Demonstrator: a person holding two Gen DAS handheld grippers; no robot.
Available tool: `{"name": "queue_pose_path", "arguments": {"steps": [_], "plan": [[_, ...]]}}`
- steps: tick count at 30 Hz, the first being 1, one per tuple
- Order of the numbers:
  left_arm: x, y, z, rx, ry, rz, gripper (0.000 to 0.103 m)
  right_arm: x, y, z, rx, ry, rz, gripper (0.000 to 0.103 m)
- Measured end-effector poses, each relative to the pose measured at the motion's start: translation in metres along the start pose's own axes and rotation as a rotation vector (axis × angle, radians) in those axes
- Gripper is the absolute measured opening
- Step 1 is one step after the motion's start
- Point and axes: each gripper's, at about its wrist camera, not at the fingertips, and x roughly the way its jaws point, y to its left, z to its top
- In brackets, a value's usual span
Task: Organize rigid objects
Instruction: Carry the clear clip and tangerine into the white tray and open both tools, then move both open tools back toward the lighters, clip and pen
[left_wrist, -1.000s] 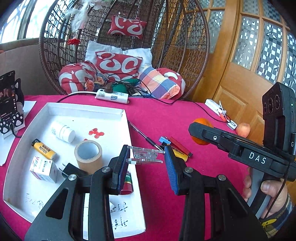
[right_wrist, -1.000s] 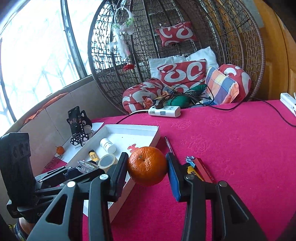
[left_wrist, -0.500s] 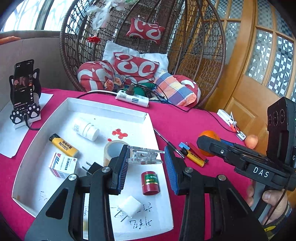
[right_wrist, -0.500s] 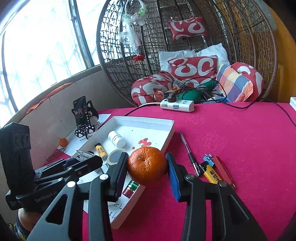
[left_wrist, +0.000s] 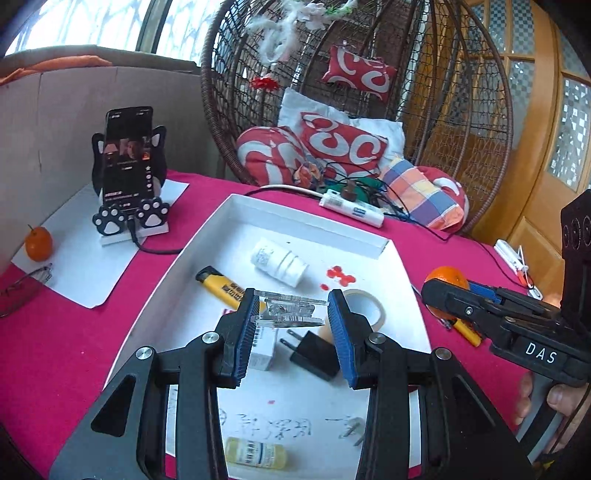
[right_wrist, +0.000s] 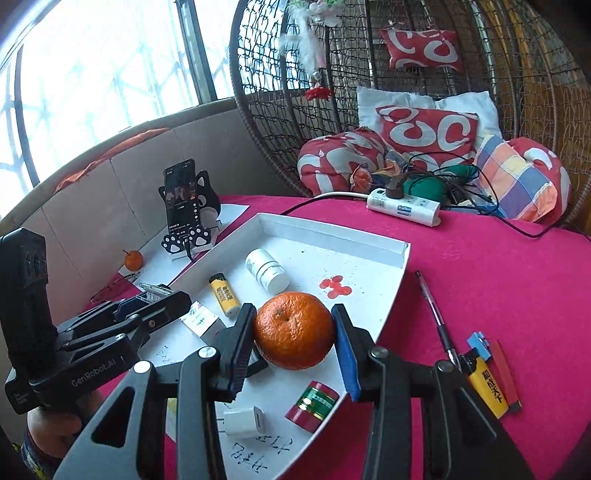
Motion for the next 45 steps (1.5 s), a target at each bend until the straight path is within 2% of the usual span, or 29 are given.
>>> {"name": "queue_pose_path", "arguments": {"steps": [7, 12, 15, 16, 17, 18, 19, 20, 21, 22, 23, 31, 45], "plan": [[0.009, 0.026, -0.008, -0.042, 0.026, 0.044, 0.038, 0.042, 0.015, 0.004, -0.023, 0.063, 0.004, 0.041], [0.014, 0.033, -0.009, -0.066, 0.044, 0.061, 0.038, 0.058, 0.017, -0.001, -0.011, 0.088, -0.01, 0.042], [0.015, 0.034, -0.009, -0.076, 0.049, 0.073, 0.048, 0.059, 0.018, -0.005, -0.005, 0.08, -0.024, 0.042], [0.015, 0.034, -0.009, -0.08, 0.047, 0.081, 0.06, 0.058, 0.018, -0.005, -0.005, 0.076, -0.024, 0.043], [0.015, 0.034, -0.009, -0.083, 0.044, 0.097, 0.073, 0.056, 0.018, -0.006, -0.007, 0.073, -0.027, 0.055], [0.014, 0.034, -0.008, -0.085, 0.039, 0.11, 0.078, 0.055, 0.019, -0.006, -0.01, 0.066, -0.027, 0.067], [0.013, 0.034, -0.008, -0.09, 0.033, 0.123, 0.082, 0.053, 0.02, -0.006, -0.011, 0.056, -0.029, 0.095], [0.013, 0.035, -0.008, -0.096, 0.03, 0.128, 0.086, 0.049, 0.02, -0.006, -0.011, 0.037, -0.036, 0.103], [0.012, 0.037, -0.007, -0.103, 0.028, 0.139, 0.089, 0.045, 0.021, -0.006, -0.014, 0.019, -0.043, 0.103], [0.011, 0.038, -0.007, -0.111, 0.024, 0.157, 0.101, 0.041, 0.022, -0.006, -0.019, 0.006, -0.052, 0.103], [0.01, 0.039, -0.007, -0.116, 0.017, 0.171, 0.103, 0.037, 0.023, -0.007, -0.024, -0.008, -0.063, 0.103], [0.007, 0.037, -0.005, -0.13, 0.016, 0.195, 0.103, 0.021, 0.025, -0.013, -0.049, -0.016, -0.086, 0.103], [-0.003, 0.009, -0.004, -0.067, 0.017, 0.192, 0.103, -0.003, 0.019, -0.024, -0.028, -0.033, -0.075, 0.103]]}}
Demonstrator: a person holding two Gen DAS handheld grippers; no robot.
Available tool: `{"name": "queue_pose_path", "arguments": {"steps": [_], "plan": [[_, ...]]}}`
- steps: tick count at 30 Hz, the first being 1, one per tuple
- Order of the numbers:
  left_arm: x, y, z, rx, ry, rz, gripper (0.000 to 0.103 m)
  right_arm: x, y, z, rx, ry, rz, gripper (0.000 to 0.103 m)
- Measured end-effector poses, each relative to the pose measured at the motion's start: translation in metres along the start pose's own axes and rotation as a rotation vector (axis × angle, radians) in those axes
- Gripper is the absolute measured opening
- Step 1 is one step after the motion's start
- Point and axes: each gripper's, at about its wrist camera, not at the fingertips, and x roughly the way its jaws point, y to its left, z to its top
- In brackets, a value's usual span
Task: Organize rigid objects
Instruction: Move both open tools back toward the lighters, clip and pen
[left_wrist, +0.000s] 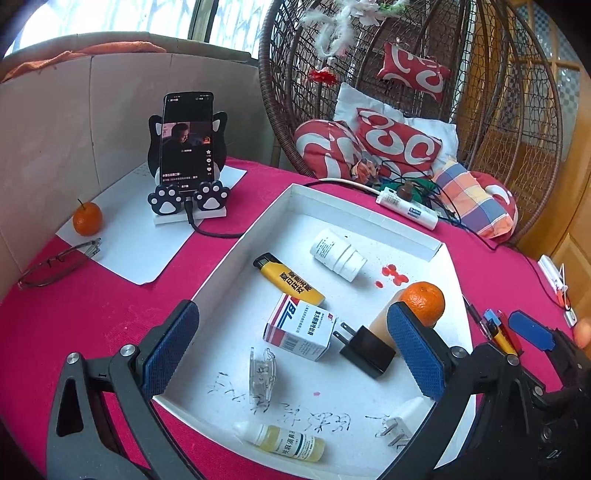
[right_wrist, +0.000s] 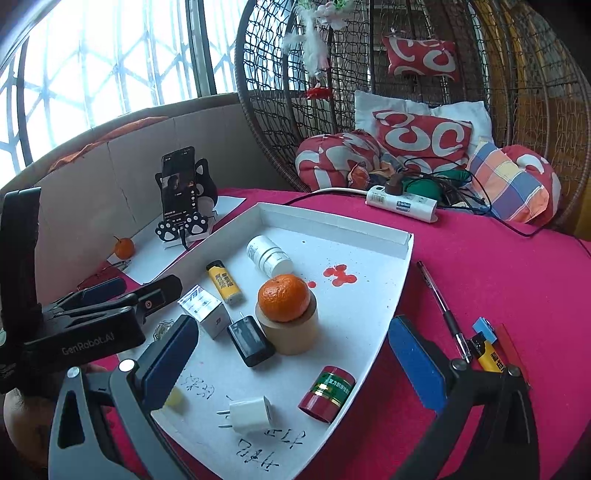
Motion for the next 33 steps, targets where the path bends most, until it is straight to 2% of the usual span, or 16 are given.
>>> {"name": "queue_pose_path", "arguments": {"steps": [14, 18, 21, 23, 28, 33], "plan": [[-0.005, -0.048, -0.007, 0.11, 0.015, -0.021, 0.103, -0.029, -0.045, -0.008, 0.111, -0.059, -0.028, 0.103], [-0.005, -0.065, -0.011, 0.147, 0.025, -0.043, 0.103, -0.039, -0.07, -0.015, 0.156, -0.074, -0.051, 0.103], [-0.007, -0.08, -0.013, 0.175, 0.026, -0.078, 0.103, -0.05, -0.097, -0.023, 0.199, -0.087, -0.102, 0.103], [-0.006, -0.094, -0.017, 0.204, 0.034, -0.117, 0.103, -0.059, -0.12, -0.03, 0.24, -0.095, -0.154, 0.103], [0.003, -0.147, -0.037, 0.278, 0.121, -0.326, 0.103, -0.084, -0.185, -0.053, 0.381, -0.106, -0.288, 0.103], [0.015, -0.216, -0.059, 0.419, 0.199, -0.414, 0.103, -0.105, -0.228, -0.074, 0.491, -0.116, -0.364, 0.103]]}}
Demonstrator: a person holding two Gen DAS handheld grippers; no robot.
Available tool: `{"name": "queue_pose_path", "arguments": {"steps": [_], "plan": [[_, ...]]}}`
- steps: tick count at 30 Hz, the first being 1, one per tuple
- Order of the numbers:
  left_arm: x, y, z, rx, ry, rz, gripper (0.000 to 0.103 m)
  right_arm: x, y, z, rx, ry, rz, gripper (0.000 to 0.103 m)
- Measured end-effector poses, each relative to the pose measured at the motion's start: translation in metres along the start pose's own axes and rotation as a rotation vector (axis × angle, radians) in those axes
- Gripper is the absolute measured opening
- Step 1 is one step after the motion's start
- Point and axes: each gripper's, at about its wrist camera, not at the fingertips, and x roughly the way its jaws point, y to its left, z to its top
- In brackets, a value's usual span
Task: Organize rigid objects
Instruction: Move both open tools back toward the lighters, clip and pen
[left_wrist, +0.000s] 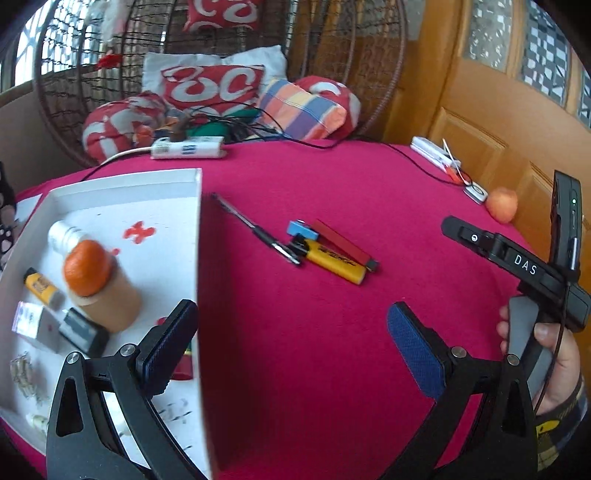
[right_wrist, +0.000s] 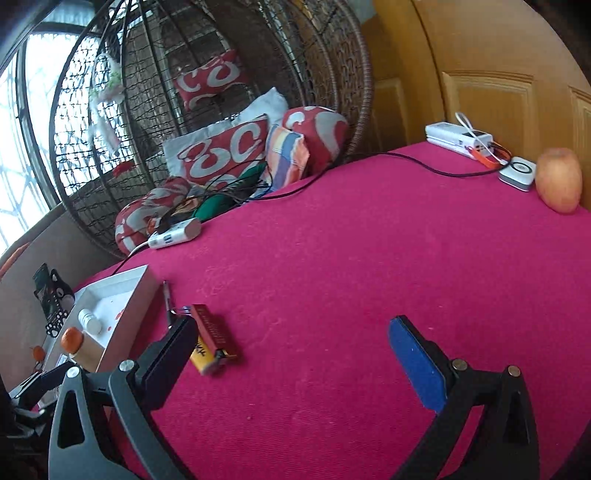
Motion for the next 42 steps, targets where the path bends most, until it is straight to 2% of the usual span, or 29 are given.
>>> {"name": "queue_pose_path", "arguments": {"steps": [3, 7, 10, 12, 18, 21, 23, 25, 28, 30, 34, 37, 39, 42], "plan": [[0.027, -0.018, 0.009, 0.012, 0.066, -0.027, 0.103, 0.001, -0.015, -0.001, 0.028, 0.006, -0.019, 0.103], [0.062, -0.021, 0.015, -0.051, 0.16, -0.062, 0.103, 0.009, -0.024, -0.005, 0.053, 0.037, -0.004, 0.103], [0.077, -0.016, 0.016, -0.081, 0.198, -0.028, 0.103, 0.009, -0.028, -0.005, 0.074, 0.04, 0.023, 0.103], [0.082, -0.012, 0.017, -0.095, 0.195, 0.006, 0.102, 0.011, -0.031, -0.006, 0.089, 0.047, 0.038, 0.103], [0.08, -0.007, 0.028, -0.139, 0.148, 0.025, 0.102, 0.017, -0.04, -0.008, 0.143, 0.085, 0.071, 0.103], [0.092, -0.007, 0.033, -0.142, 0.172, 0.063, 0.102, 0.018, -0.044, -0.009, 0.169, 0.086, 0.089, 0.103], [0.102, -0.01, 0.036, -0.126, 0.185, 0.099, 0.102, 0.017, -0.044, -0.01, 0.172, 0.084, 0.092, 0.103], [0.105, -0.014, 0.04, -0.11, 0.159, 0.099, 0.102, 0.017, -0.043, -0.01, 0.168, 0.086, 0.089, 0.103], [0.109, -0.025, 0.05, -0.066, 0.133, 0.143, 0.102, 0.017, -0.043, -0.01, 0.166, 0.086, 0.087, 0.103], [0.116, -0.03, 0.053, -0.061, 0.149, 0.125, 0.102, 0.017, -0.043, -0.01, 0.166, 0.09, 0.086, 0.103], [0.121, -0.038, 0.041, -0.018, 0.196, 0.104, 0.102, 0.017, -0.044, -0.01, 0.167, 0.089, 0.087, 0.103], [0.111, -0.035, 0.028, 0.021, 0.167, 0.149, 0.102, 0.018, -0.044, -0.01, 0.171, 0.088, 0.091, 0.103], [0.105, -0.026, 0.024, -0.005, 0.168, 0.166, 0.102, 0.018, -0.044, -0.01, 0.171, 0.089, 0.092, 0.103], [0.1, -0.018, 0.027, -0.029, 0.162, 0.177, 0.087, 0.018, -0.044, -0.01, 0.17, 0.09, 0.092, 0.103]]}}
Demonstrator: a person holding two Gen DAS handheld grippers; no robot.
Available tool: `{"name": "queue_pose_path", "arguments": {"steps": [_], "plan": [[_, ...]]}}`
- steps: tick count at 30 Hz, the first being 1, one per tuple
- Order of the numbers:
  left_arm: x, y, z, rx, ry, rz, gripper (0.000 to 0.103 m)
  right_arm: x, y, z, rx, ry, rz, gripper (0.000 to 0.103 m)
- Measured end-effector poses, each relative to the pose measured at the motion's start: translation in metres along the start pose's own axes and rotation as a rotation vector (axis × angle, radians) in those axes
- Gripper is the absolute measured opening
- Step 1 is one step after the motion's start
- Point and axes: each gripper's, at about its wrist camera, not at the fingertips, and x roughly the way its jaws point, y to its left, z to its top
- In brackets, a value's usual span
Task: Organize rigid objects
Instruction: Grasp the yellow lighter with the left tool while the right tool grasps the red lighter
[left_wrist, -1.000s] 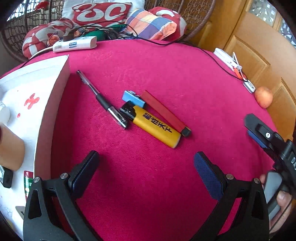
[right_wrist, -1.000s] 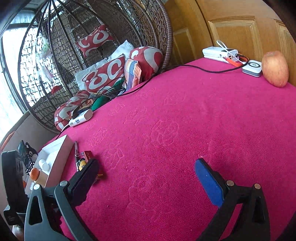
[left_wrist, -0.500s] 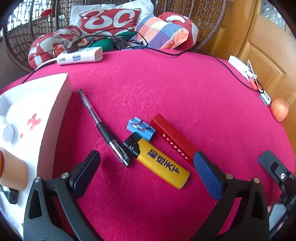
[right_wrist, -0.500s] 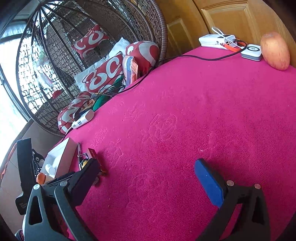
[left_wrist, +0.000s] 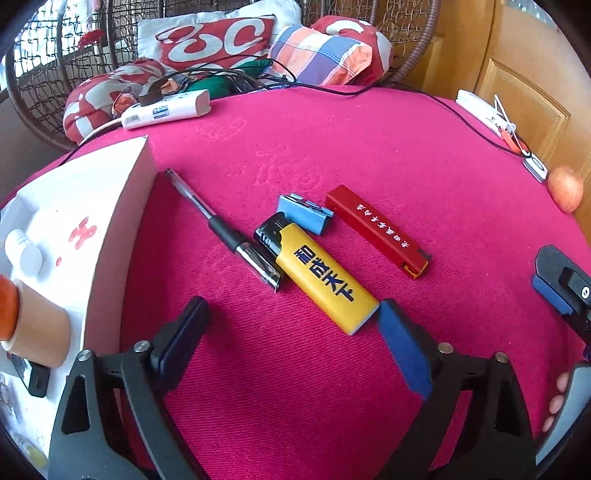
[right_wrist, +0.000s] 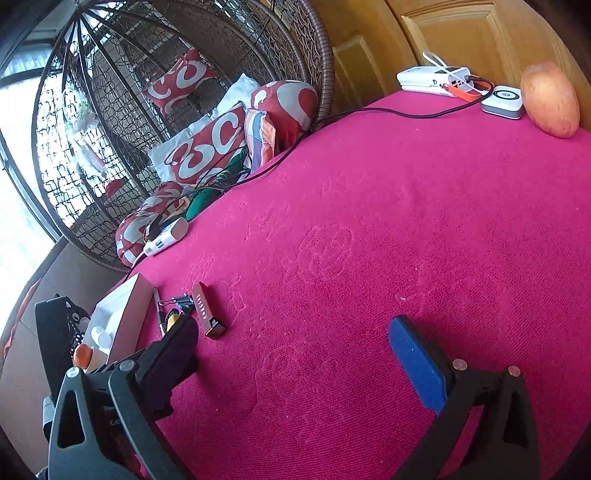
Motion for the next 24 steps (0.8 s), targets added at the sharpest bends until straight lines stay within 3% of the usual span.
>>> {"name": "queue_pose_path", "arguments": {"steps": [1, 2, 5, 9, 10, 11, 12, 13, 14, 18, 22, 24], "plan": [[0.0, 0.0, 0.002, -0.006, -0.002, -0.005, 0.08, 0.0, 0.0, 0.0, -0.001, 0.001, -0.001, 0.103], [0.0, -0.001, 0.004, -0.012, 0.0, -0.018, 0.079, 0.0, 0.0, 0.0, -0.003, 0.001, -0.003, 0.103], [0.005, -0.011, 0.012, -0.011, 0.013, -0.042, 0.079, 0.0, 0.001, -0.001, -0.004, 0.002, -0.006, 0.103], [0.013, -0.017, 0.018, -0.006, -0.007, 0.001, 0.079, 0.001, 0.002, 0.0, -0.011, 0.006, -0.016, 0.103], [0.012, -0.017, 0.017, 0.004, -0.008, -0.011, 0.072, 0.001, 0.002, 0.0, -0.011, 0.006, -0.015, 0.103], [0.008, -0.016, 0.015, 0.02, -0.02, -0.025, 0.058, 0.001, 0.002, 0.0, -0.01, 0.005, -0.013, 0.103], [0.005, -0.014, 0.012, 0.038, -0.027, -0.036, 0.05, 0.001, 0.002, 0.0, -0.008, 0.005, -0.011, 0.103], [0.001, -0.012, 0.009, 0.053, -0.029, -0.057, 0.032, 0.001, 0.002, 0.0, -0.008, 0.005, -0.011, 0.103], [-0.002, -0.01, 0.004, 0.067, -0.028, -0.074, 0.025, 0.001, 0.002, 0.0, -0.009, 0.006, -0.014, 0.103], [-0.016, -0.001, -0.014, 0.08, -0.007, -0.12, 0.024, 0.001, 0.002, 0.0, -0.013, 0.007, -0.018, 0.103], [-0.02, 0.002, -0.018, 0.056, 0.0, -0.106, 0.025, 0.001, 0.002, -0.001, -0.017, 0.008, -0.022, 0.103], [-0.017, 0.001, -0.014, 0.044, 0.004, -0.085, 0.035, 0.002, 0.004, 0.0, -0.023, 0.011, -0.03, 0.103]]}}
